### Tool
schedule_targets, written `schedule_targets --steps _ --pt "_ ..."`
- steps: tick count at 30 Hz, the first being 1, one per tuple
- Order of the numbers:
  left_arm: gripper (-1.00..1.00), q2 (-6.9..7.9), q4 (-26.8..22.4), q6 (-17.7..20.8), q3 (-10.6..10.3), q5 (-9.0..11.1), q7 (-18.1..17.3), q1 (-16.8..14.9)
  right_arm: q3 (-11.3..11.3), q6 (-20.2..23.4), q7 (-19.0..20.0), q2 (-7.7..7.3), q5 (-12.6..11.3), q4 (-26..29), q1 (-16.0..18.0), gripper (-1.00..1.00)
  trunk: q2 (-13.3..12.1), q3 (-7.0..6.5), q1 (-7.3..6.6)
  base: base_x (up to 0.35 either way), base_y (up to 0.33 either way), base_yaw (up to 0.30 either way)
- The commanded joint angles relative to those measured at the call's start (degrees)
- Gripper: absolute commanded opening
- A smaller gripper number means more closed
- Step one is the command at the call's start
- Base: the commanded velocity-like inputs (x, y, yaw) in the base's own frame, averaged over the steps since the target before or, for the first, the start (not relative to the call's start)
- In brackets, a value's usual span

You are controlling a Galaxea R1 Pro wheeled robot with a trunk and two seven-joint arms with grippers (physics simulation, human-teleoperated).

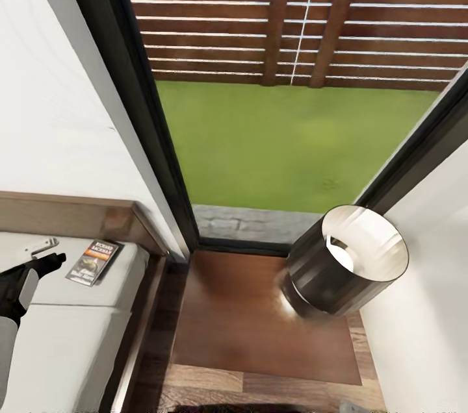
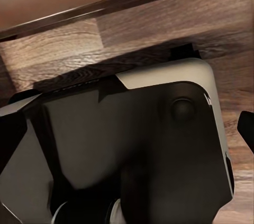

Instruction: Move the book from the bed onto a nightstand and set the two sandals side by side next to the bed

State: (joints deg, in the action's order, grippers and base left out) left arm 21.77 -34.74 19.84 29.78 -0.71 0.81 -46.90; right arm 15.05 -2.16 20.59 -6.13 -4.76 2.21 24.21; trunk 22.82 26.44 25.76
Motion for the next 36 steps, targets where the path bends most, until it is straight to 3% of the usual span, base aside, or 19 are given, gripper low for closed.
schedule_targets --steps 1,6,8,19,21,22,25,36 --pt "1.0 -0.03 -0.25 0.33 0.1 -0.05 0.06 -0.03 -0.04 -0.13 0.28 -0.02 -0.48 -0.1 0.04 1.0 0.1 0.17 0.03 0.0 0.0 0.0" --pt "1.0 -0.05 -0.8 0.37 0.1 1.06 0.0 -0.03 -0.04 -0.12 0.3 -0.02 -0.45 -0.1 0.04 1.0 0.1 0.62 0.03 0.0 0.0 0.0" --pt "1.0 -0.02 -0.93 0.37 0.04 2.43 -0.01 -0.03 -0.04 -0.12 0.32 -0.02 -0.44 -0.1 0.04 1.0 0.1 0.79 0.03 0.0 0.0 0.0" --pt "1.0 0.1 -1.16 0.42 0.01 3.48 -0.02 -0.03 -0.02 -0.12 0.29 -0.08 -0.51 -0.1 0.04 1.0 0.1 1.77 0.03 0.0 0.0 0.0" --pt "1.0 0.11 -1.26 0.44 0.01 3.5 -0.02 -0.03 0.02 -0.12 0.31 -0.52 -0.51 -0.06 0.04 1.0 0.1 1.95 0.03 0.0 0.0 0.0" --pt "1.0 0.15 -1.28 0.46 0.01 3.52 -0.1 -0.03 0.09 -0.12 0.29 -2.46 -0.61 -0.03 0.04 1.0 0.1 2.04 0.03 0.0 0.0 0.0" --pt "1.0 0.23 -1.33 0.46 0.01 3.52 -0.2 -0.03 0.34 -0.12 0.25 -4.29 -0.73 0.03 0.04 1.0 0.1 2.3 0.03 0.0 0.0 0.0" --pt "1.0 0.59 -3.22 0.61 0.16 3.47 -0.43 -0.03 0.68 -0.33 -0.34 -5.03 -0.66 0.36 0.04 1.0 0.1 3.28 0.03 0.0 0.0 0.008"
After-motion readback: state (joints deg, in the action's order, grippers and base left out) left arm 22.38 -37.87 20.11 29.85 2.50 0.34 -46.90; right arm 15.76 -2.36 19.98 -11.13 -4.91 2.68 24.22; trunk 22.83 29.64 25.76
